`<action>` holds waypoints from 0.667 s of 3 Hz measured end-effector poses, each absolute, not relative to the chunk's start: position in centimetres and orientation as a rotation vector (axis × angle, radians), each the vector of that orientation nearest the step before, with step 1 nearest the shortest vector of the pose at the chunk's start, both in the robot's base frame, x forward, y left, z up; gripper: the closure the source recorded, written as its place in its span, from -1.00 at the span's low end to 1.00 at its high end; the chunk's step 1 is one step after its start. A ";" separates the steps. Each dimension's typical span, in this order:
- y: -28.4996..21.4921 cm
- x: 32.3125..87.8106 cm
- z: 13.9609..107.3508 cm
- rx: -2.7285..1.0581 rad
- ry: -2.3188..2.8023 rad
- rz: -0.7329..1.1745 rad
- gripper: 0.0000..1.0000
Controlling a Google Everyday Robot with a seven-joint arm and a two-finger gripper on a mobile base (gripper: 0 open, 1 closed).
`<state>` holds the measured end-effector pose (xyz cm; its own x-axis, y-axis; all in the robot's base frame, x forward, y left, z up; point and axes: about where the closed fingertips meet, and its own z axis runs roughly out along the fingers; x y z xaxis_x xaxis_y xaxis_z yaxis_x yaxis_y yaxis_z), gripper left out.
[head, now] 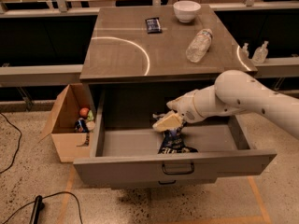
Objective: Place blue chip bag into top drawer
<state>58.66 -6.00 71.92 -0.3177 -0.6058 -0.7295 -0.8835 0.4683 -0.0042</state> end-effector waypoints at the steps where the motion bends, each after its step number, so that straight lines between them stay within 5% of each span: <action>1: -8.1 59.0 73.6 -1.159 2.135 0.487 0.18; 2: -10.9 58.3 76.4 -1.069 2.232 0.476 0.65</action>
Offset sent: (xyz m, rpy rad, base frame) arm -0.0208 -0.0891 0.0824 -0.0664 0.2082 -0.2682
